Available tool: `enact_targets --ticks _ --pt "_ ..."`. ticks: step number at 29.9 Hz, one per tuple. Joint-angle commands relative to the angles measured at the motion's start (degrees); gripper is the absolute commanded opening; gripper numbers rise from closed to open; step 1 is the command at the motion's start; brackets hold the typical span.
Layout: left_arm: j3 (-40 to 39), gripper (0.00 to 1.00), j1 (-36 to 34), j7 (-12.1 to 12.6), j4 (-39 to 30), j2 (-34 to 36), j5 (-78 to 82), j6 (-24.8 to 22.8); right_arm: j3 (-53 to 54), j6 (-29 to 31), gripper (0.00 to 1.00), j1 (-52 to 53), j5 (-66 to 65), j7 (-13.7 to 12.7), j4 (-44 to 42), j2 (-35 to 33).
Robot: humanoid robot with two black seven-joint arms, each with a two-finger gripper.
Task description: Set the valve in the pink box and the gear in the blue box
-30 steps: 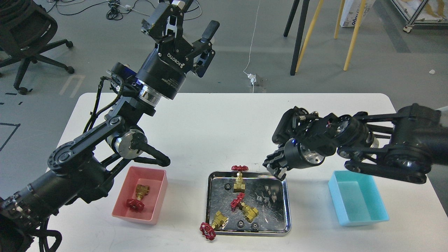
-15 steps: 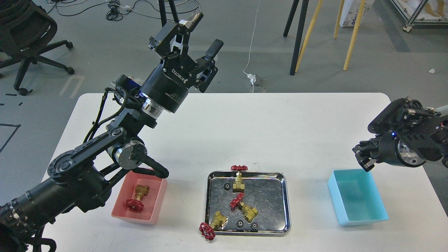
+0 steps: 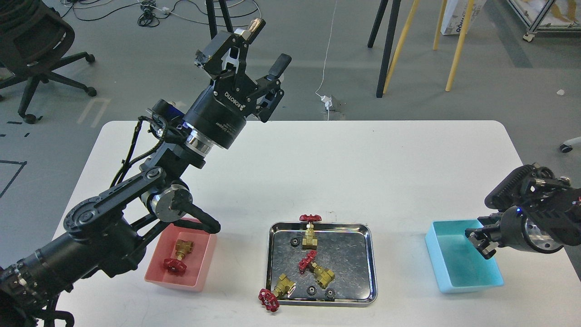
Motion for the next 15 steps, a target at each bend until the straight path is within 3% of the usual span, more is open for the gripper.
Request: enact_targets --ticks 1,6,10,12,15 --pt "0.0 0.76 0.1 0.0 0.0 0.1 0.0 0.0 3.9 0.0 0.99 -0.1 0.7 0.0 -0.1 0.4" --pt "0.1 0.76 0.0 0.0 0.4 0.3 -0.1 0.0 11.3 0.0 0.99 -0.3 4.9 0.1 -1.5 2.2" --pt "0.1 0.78 -0.5 0.0 1.2 3.7 -0.4 -1.1 24.1 0.0 0.99 -1.7 19.5 0.6 -9.0 3.9" --pt "0.3 0.79 -0.5 0.0 2.9 6.7 -0.4 -5.0 30.3 0.0 0.99 -3.6 31.8 1.0 -14.7 6.1" --pt "0.3 0.81 -1.0 0.0 7.6 10.6 -0.8 -15.5 40.2 0.0 0.99 -8.1 49.9 0.5 -22.8 10.6"
